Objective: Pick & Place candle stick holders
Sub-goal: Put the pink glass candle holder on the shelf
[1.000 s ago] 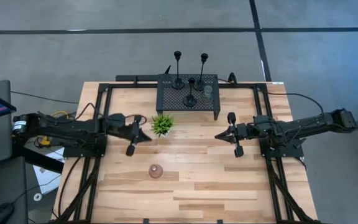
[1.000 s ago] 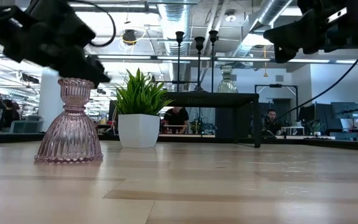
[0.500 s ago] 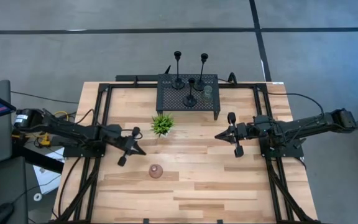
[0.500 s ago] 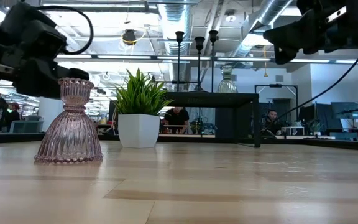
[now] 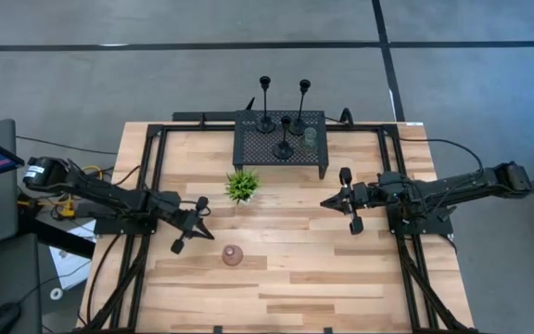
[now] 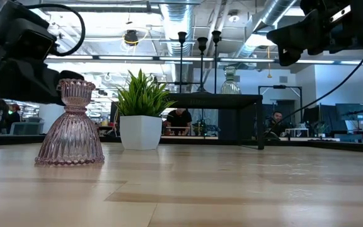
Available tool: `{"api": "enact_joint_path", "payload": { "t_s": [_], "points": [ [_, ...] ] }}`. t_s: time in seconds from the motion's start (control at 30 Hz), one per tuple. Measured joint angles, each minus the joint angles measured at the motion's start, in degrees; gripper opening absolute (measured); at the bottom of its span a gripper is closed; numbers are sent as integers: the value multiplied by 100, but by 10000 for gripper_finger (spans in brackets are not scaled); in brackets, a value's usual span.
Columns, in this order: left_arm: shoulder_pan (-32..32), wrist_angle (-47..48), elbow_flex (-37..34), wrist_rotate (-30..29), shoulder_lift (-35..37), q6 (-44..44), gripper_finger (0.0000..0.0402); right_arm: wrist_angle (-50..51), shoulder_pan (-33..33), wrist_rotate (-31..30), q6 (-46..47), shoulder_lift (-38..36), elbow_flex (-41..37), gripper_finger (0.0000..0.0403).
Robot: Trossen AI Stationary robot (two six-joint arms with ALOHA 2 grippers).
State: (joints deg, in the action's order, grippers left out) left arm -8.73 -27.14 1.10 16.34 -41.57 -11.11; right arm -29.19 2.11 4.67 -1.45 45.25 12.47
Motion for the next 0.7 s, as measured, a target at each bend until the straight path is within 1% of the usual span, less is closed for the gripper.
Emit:
{"api": "enact_joint_path", "payload": {
  "t_s": [0.2,0.3,0.5,0.7],
  "points": [
    [-26,-50,0,-195,-316,-46,10,0,0,0,2,0,0,0],
    [-28,-162,0,-195,-547,-39,10,0,0,0,2,0,0,0],
    [-26,-790,2,-195,-1027,149,12,2,0,0,2,0,0,0],
    [-26,-1335,2,-195,-1531,270,39,2,0,0,2,0,2,0]
  ]
}}
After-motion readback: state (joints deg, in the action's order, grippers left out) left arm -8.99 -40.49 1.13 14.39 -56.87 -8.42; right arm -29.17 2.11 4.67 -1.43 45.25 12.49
